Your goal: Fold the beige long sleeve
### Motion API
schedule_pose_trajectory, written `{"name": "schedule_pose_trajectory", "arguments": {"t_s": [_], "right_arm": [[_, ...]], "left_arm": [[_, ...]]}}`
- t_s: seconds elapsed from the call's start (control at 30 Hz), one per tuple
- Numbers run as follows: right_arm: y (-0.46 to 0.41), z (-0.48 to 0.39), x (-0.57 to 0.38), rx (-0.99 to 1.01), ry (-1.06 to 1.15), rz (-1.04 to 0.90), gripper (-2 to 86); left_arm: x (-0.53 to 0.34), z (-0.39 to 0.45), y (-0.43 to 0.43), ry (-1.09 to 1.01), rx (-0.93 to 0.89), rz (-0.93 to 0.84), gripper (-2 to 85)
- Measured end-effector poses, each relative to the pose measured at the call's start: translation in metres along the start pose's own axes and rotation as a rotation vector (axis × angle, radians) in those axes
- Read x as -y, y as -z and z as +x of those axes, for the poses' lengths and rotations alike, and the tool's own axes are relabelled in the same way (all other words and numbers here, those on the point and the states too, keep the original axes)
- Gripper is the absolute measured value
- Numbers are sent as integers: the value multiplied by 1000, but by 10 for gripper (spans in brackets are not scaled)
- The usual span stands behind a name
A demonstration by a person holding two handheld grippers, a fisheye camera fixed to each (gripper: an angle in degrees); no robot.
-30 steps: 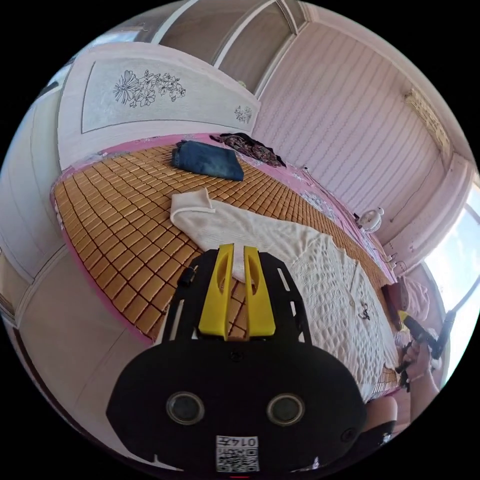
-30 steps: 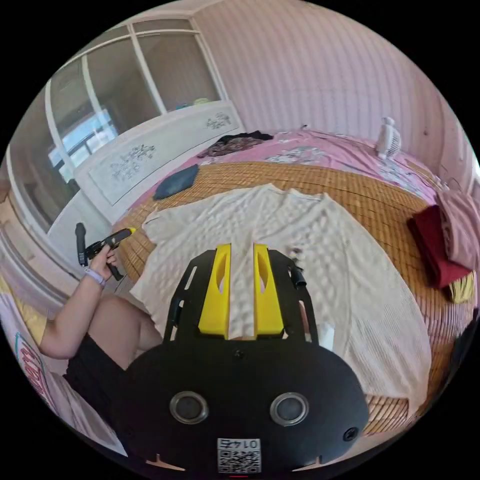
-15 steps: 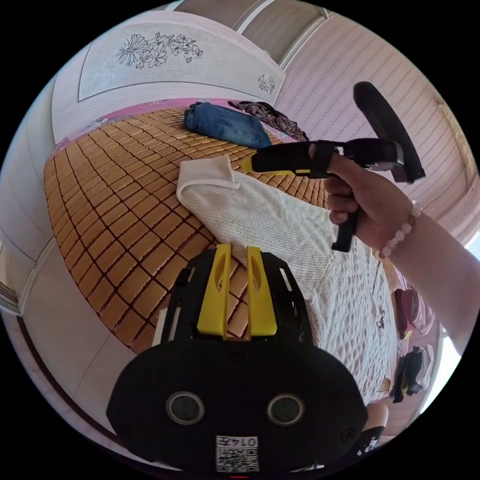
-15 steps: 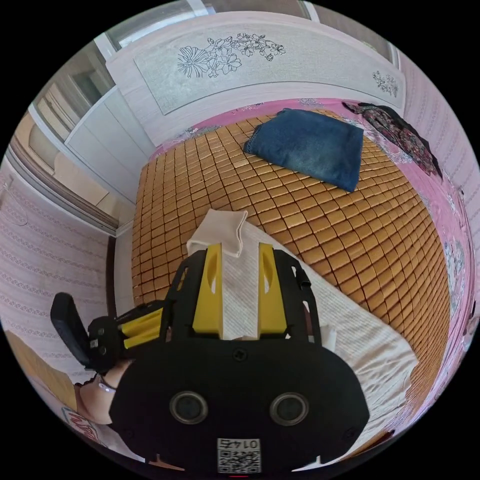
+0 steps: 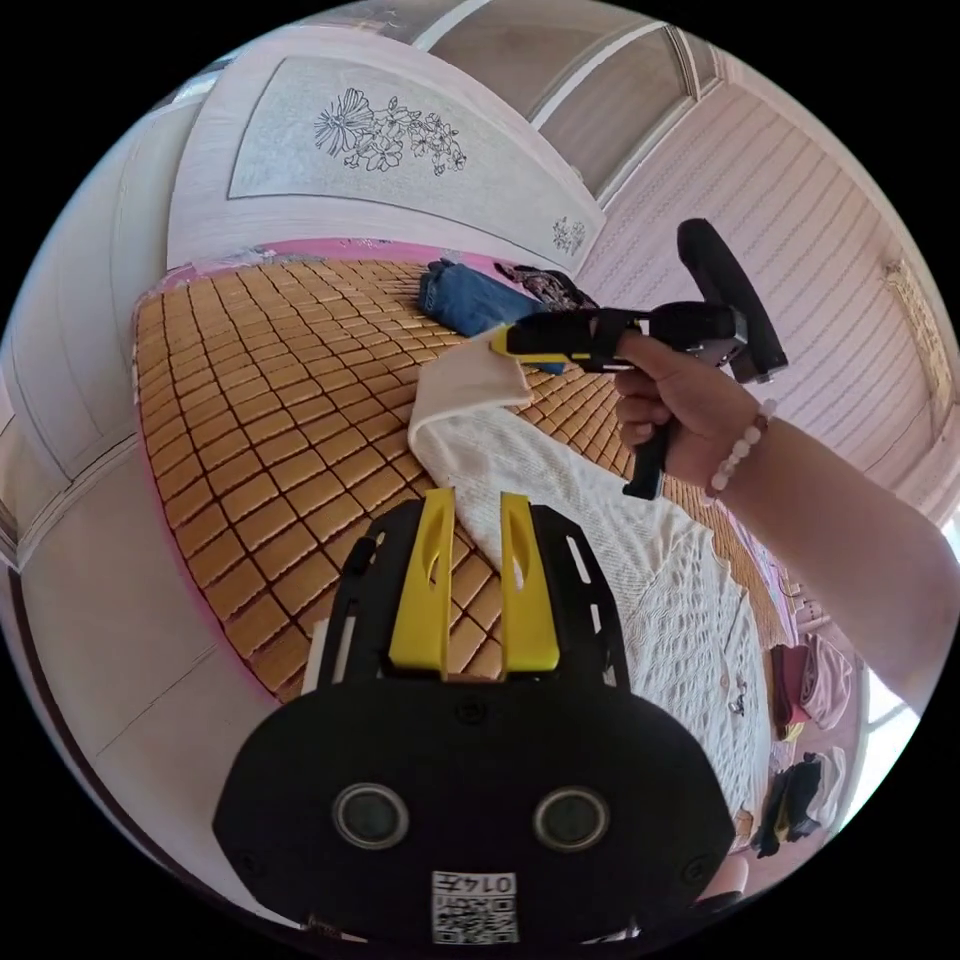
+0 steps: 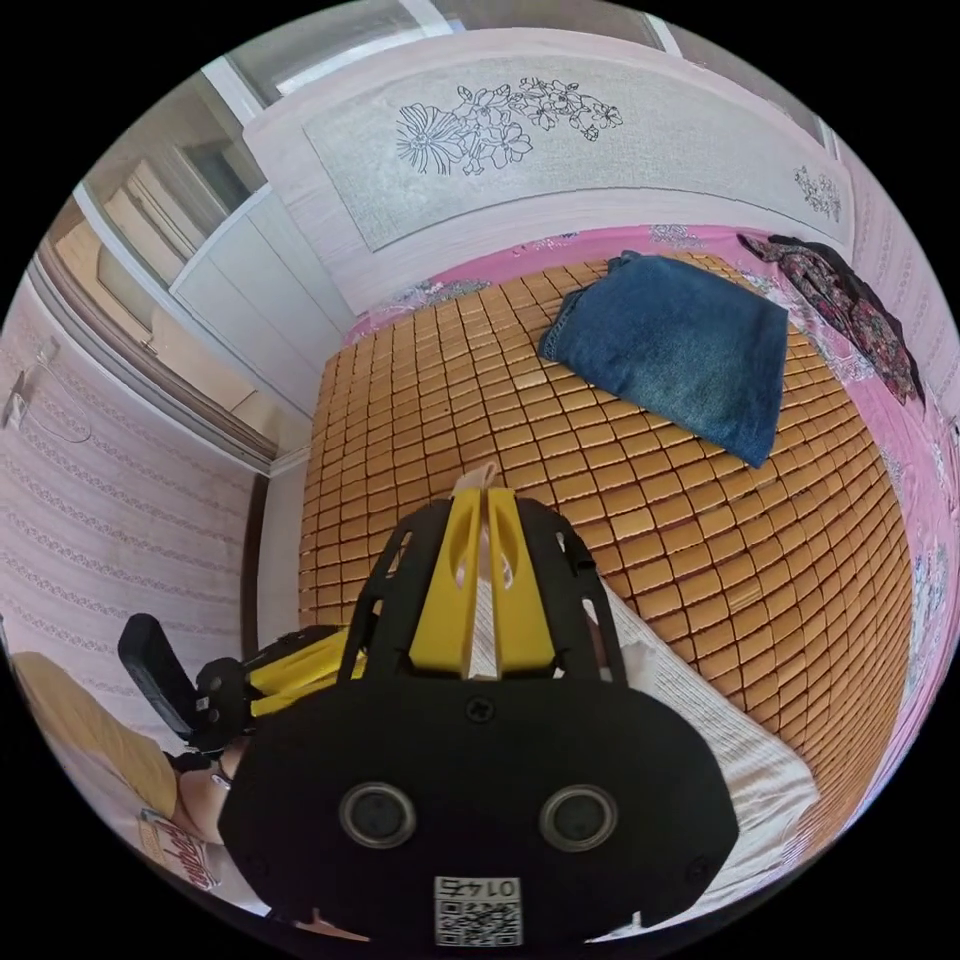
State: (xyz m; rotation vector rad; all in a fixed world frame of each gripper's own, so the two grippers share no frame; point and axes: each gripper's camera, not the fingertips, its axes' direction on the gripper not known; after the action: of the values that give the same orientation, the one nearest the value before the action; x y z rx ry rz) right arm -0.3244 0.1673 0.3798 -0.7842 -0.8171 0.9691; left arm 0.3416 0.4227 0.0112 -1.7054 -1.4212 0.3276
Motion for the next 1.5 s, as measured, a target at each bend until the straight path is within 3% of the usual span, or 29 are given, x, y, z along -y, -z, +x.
{"name": "schedule_pose_trajectory", "arguments": {"t_s": [0.1,0.5,0.67,0.83,0.97,1.07,1.3,1.37,1.5], "right_arm": [[24,4,-8,-6,28,40,1],[223,38,-125,34,11,339,2],[343,68,-238,-32,-129,539,4],[427,85,-399,-175,-355,637,12],[415,109,-550,-401,-768,505,44],[377,128,-618,-336,-973,368,76],[350,146,-634,-438,-1035,270,94],[339,162,-626,-491,-1037,134,77],[356,164,-605,-526,-938,53,28]], "left_arm": [[-3,13,-23,-21,-26,-99,85],[-8,80,-34,-161,-8,-57,4],[-16,152,-3,-408,-292,131,-3],[-29,224,12,-684,-421,113,28],[-50,278,-24,-797,-425,-141,66],[-59,317,-39,-878,-386,-218,71],[-71,384,-82,-1034,-234,-420,81],[-72,401,-83,-1077,-203,-406,81],[-62,417,-86,-1061,-214,-415,74]]}}
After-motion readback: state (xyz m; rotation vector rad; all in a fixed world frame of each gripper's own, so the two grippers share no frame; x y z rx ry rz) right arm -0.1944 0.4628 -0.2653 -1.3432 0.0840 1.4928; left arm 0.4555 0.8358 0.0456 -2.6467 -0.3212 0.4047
